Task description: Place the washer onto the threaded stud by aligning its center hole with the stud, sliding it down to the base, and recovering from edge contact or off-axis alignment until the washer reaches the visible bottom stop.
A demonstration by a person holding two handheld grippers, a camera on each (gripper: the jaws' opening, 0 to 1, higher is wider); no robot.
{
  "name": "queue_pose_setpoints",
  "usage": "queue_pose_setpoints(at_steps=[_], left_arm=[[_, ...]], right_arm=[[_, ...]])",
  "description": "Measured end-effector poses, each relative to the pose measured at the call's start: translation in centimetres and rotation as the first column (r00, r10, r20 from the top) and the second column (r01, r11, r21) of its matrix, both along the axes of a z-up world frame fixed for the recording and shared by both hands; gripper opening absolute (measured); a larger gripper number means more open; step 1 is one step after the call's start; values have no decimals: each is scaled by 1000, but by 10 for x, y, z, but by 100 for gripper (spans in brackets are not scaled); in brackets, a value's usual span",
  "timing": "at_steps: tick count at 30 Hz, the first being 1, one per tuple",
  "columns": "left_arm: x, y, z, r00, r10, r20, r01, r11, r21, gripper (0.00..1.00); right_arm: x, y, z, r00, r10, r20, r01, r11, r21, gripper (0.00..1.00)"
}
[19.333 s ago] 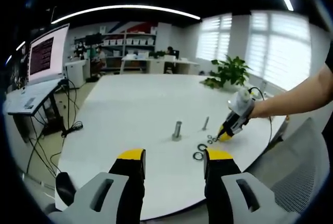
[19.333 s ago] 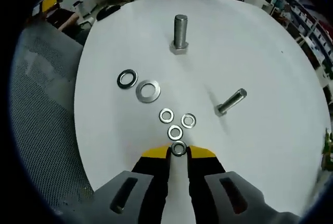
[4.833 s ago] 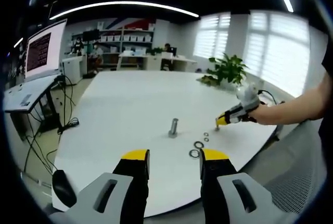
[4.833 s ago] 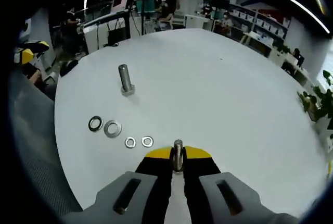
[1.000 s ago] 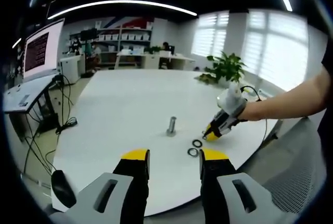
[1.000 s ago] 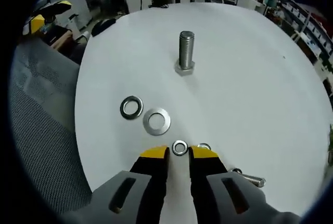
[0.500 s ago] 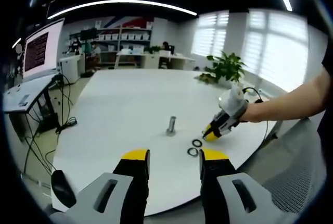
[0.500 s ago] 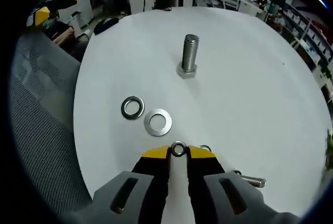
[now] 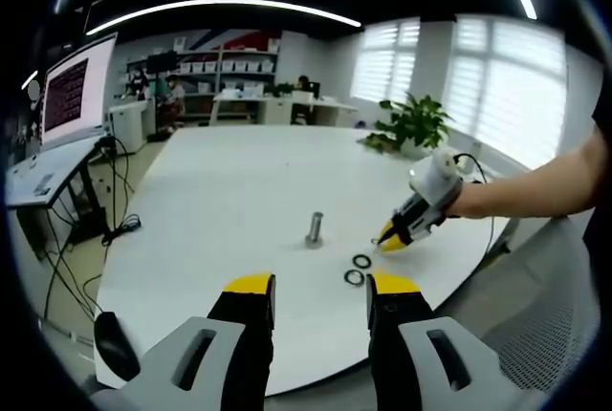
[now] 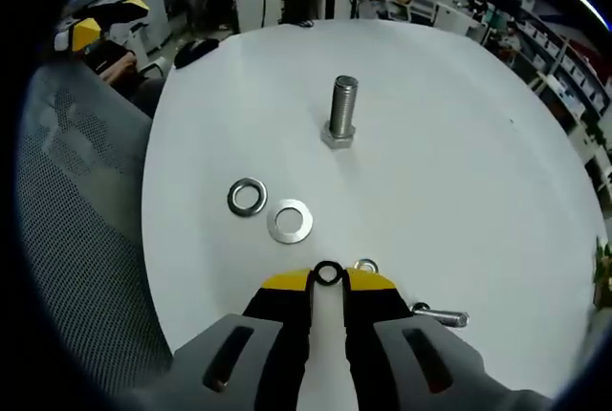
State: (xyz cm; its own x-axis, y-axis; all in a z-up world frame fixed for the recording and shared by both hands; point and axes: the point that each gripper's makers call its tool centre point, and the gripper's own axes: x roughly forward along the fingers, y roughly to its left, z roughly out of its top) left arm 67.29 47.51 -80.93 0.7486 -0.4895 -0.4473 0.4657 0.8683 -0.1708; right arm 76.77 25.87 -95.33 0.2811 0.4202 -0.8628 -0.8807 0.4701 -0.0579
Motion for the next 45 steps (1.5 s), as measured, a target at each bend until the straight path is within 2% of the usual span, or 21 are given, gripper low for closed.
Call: queue_pose_setpoints(at_steps=[15, 30, 33, 38, 45], left_arm=[[0, 0, 0, 1000, 2, 2, -2, 1000, -1, 36], [-1, 0, 0, 1000, 0, -2, 0, 1000, 1, 36], [-1, -1, -1, 1000, -3, -7, 3, 1000, 2, 36], [-1, -1, -1, 1000, -1, -9, 1, 1000, 3, 36], [-1, -1, -2, 1000, -2, -13, 2, 1000, 5, 36]], right_arm=[[3, -24, 32, 995, -96, 30, 95, 995, 17, 13], [10, -44, 43, 987, -130, 99, 135, 990, -45, 13], [11, -45, 45, 983, -142, 112, 147, 988, -36, 13], [18, -52, 49, 976, -141, 167, 153, 986, -65, 13], [26, -56, 55, 964, -174, 199, 185, 982, -41, 13]])
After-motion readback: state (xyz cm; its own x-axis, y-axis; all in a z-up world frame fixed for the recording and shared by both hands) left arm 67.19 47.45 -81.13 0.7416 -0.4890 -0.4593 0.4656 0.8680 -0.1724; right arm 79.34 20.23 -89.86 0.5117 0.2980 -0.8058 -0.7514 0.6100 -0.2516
